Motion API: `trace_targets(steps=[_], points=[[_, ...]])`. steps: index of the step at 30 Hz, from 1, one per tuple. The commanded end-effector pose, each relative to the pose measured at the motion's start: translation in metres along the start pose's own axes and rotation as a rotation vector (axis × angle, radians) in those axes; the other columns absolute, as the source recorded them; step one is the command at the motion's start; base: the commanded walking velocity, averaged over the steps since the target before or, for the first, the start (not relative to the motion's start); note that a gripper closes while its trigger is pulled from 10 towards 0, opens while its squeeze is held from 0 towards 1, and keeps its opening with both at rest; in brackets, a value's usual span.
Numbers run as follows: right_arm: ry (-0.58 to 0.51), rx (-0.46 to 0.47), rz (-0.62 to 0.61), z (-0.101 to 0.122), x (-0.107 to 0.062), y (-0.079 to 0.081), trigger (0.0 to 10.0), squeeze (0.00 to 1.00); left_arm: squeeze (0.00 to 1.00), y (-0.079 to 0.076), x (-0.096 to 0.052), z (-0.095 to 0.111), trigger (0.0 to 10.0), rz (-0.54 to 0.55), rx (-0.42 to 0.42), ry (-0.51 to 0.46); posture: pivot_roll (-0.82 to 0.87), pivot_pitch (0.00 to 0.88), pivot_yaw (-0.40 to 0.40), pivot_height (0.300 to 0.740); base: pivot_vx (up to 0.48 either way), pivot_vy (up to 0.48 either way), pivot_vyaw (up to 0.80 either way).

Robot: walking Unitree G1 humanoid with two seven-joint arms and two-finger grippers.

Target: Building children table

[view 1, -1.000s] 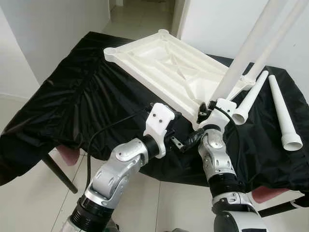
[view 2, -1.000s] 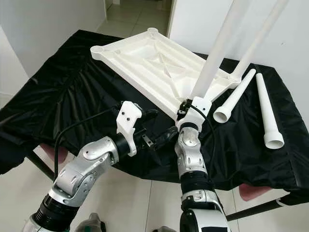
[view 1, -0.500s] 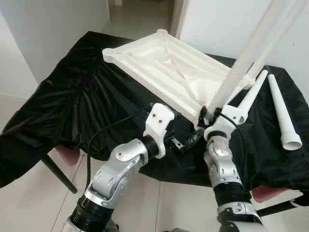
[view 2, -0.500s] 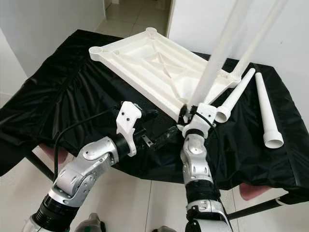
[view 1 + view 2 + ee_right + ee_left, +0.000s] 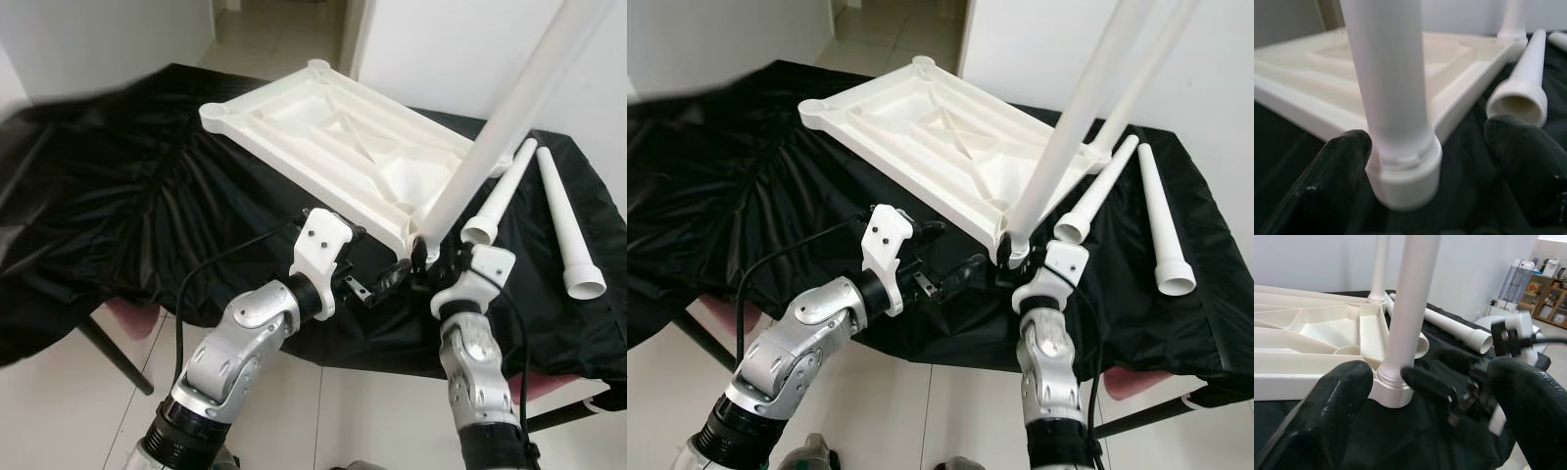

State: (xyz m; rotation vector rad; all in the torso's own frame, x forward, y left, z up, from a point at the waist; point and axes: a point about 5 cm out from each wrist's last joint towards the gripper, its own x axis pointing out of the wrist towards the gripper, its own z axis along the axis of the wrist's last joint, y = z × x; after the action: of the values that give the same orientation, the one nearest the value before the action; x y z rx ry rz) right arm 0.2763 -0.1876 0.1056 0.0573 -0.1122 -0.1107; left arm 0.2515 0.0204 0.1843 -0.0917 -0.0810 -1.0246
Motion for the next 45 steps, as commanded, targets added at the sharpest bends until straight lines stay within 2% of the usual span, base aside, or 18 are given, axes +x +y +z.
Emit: trace_targets(steps=[1,9,18,22,29,30,31,32,34,35,36,40,45], points=[[-0.003,0.002,0.008,0.002,-0.002,-0.003,10.0,0.00,0.00,-0.002,0.001,0.000,10.0,-0.015,0.007,0.001,0.06,0.050,-0.071,0.740,0.000,0.000,0.00],[0.049,0.015,0.098,-0.007,-0.017,-0.004,10.0,0.00,0.00,-0.003,0.001,-0.001,10.0,-0.015,0.004,0.005,0.06,0.056,-0.067,0.740,0.000,0.000,0.00],[0.049,0.018,0.140,-0.003,-0.011,-0.006,10.0,0.00,0.00,0.003,0.002,0.000,10.0,0.013,0.027,0.005,0.06,0.052,-0.069,0.740,0.000,0.000,0.00],[0.043,0.016,0.163,-0.001,-0.008,-0.004,10.0,0.00,0.00,0.015,0.008,0.000,10.0,0.087,0.097,0.027,0.06,0.049,-0.070,0.740,0.000,0.000,0.00],[0.040,0.025,0.173,0.002,-0.004,-0.006,10.0,0.00,0.00,0.024,0.014,0.002,10.0,0.130,0.112,0.024,0.05,0.046,-0.070,0.740,0.000,0.000,0.00],[0.037,0.030,0.177,0.003,-0.002,-0.007,7.2,0.00,0.00,0.026,0.017,0.006,10.0,0.144,0.122,0.008,0.05,0.044,-0.070,0.740,0.000,0.000,0.00],[0.037,0.030,0.177,0.003,-0.002,-0.007,7.2,0.00,0.00,0.026,0.017,0.006,10.0,0.144,0.122,0.008,0.05,0.044,-0.070,0.740,0.000,0.000,0.00],[0.032,0.037,0.185,0.005,0.000,-0.007,5.1,0.00,0.00,0.029,0.020,0.011,10.0,0.165,0.142,-0.012,0.05,0.045,-0.070,0.740,0.000,0.000,0.00],[0.032,0.037,0.185,0.005,0.000,-0.007,5.1,0.00,0.00,0.029,0.020,0.011,10.0,0.165,0.142,-0.012,0.05,0.045,-0.070,0.740,0.000,0.000,0.00],[0.022,0.064,0.198,0.009,0.005,-0.006,5.2,0.00,0.00,0.037,0.028,0.020,10.0,0.200,0.157,-0.038,0.06,0.042,-0.071,0.740,0.000,0.000,0.00],[0.016,0.072,0.208,0.010,0.009,-0.004,10.0,0.00,0.00,0.040,0.032,0.022,10.0,0.212,0.162,-0.039,0.05,0.041,-0.070,0.740,0.000,0.000,0.00],[0.007,0.079,0.214,0.014,0.014,-0.001,10.0,0.00,0.00,0.045,0.040,0.024,10.0,0.233,0.182,-0.030,0.05,0.042,-0.069,0.740,0.000,0.000,0.00],[-0.017,0.095,0.180,0.020,0.024,0.001,10.0,0.00,0.00,0.052,0.057,0.018,10.0,0.241,0.274,0.045,0.06,0.048,-0.064,0.740,0.000,0.000,0.00]])
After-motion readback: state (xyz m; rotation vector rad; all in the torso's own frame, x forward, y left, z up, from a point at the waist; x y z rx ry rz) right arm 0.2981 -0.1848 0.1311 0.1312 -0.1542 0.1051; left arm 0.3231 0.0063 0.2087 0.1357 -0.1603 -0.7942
